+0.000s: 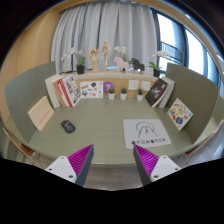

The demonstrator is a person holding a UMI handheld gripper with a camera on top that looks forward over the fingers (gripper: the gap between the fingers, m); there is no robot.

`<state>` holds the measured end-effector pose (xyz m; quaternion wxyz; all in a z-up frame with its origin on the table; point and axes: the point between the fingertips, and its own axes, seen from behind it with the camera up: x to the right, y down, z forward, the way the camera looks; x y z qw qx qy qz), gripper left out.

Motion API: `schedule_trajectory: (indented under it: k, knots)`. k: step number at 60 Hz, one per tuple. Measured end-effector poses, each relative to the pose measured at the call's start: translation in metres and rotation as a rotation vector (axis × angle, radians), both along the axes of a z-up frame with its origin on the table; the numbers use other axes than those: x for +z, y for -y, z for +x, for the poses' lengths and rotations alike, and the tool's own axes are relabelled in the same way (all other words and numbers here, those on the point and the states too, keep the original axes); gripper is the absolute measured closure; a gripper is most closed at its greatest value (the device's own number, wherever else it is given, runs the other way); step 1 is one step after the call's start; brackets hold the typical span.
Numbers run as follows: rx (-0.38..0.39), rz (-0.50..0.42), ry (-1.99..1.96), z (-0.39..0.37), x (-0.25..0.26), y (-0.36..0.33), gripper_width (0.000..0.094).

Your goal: Arrange mouse

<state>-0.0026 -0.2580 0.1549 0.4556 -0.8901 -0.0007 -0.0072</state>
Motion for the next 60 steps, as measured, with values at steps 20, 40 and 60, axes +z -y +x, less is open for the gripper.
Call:
schedule_trajectory:
  k: [20,40,60]
  knots:
    - [0.153,-0.188,-0.071,-0.160,-0.126,-0.048,0.0140]
    - [0.172,-0.229,-0.050,-0.231,-0.169,-0.153,0.0146]
    - [0.153,-0.254,-0.002,-0.245,-0.173,-0.230,0.0193]
